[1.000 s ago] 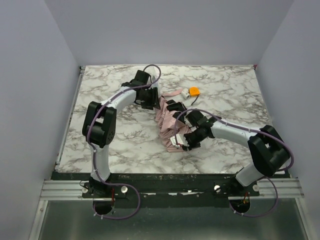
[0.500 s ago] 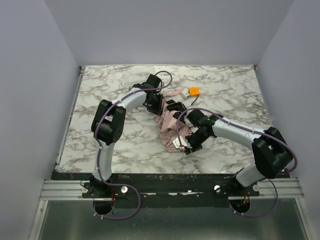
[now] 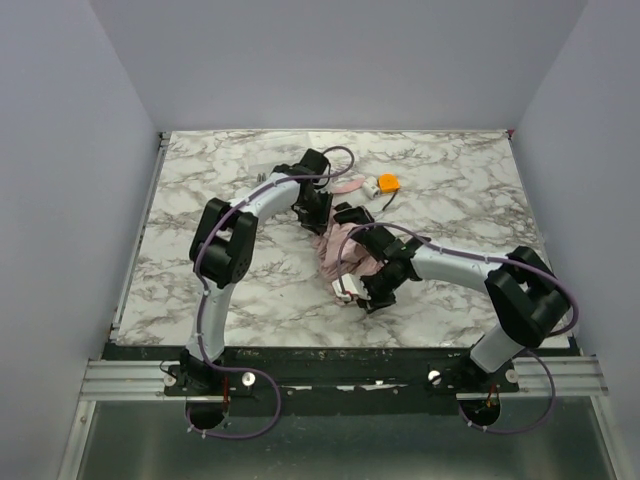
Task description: Put away the umbrella
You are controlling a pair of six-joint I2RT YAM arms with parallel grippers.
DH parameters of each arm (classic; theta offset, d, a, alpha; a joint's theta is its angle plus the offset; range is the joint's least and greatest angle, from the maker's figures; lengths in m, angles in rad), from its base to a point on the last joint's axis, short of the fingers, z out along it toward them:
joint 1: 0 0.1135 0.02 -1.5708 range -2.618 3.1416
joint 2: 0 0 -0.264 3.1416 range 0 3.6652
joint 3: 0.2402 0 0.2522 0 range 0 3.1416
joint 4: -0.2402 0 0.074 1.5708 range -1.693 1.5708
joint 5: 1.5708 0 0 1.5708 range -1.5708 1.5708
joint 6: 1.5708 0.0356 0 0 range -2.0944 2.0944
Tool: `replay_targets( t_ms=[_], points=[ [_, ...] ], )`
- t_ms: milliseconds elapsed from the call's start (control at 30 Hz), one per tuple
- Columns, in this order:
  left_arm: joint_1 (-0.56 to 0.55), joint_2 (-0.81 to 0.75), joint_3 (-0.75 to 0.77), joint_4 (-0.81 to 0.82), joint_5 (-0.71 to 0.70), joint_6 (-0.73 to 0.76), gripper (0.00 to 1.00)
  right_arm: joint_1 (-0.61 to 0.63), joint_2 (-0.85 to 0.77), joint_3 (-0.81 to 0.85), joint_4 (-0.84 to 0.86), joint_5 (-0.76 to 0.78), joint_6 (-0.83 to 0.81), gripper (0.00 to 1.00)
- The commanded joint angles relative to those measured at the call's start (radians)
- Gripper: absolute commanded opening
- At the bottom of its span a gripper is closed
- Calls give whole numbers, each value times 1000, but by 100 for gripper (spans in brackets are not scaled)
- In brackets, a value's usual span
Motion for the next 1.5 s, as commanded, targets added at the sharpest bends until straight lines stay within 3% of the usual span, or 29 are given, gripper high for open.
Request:
replay_targets(
  t_ms=[0,167,367,500,667,833,1000,1267,1367,1467],
  points=[
    [-23,43,66,-102,65,43,23,15,56,5,164,163,82,16],
    [-73,60,73,-139,143,66,23,18,113,48,283,264,158,15],
    [-136,55,-25,-94,242,54,23,19,194,94,437,473,194,15],
    [-170,42,-86,-42,296,39,23,16,219,105,458,489,201,14],
    [-151,41,-75,-30,243,19,25,15,201,132,258,342,128,22],
    [-94,-21,-41,1,201,-25,29,10,103,191,-121,34,-16,35],
    [-46,-79,37,21,246,-68,36,11,34,263,-340,-106,-50,44],
    [4,-81,209,-10,357,-111,42,11,-61,337,-490,-173,-45,50],
    [16,-139,166,34,351,-111,45,11,-103,409,-563,-188,-18,51],
    [22,-233,57,129,332,-81,46,11,-183,440,-482,-139,61,56]
  ],
)
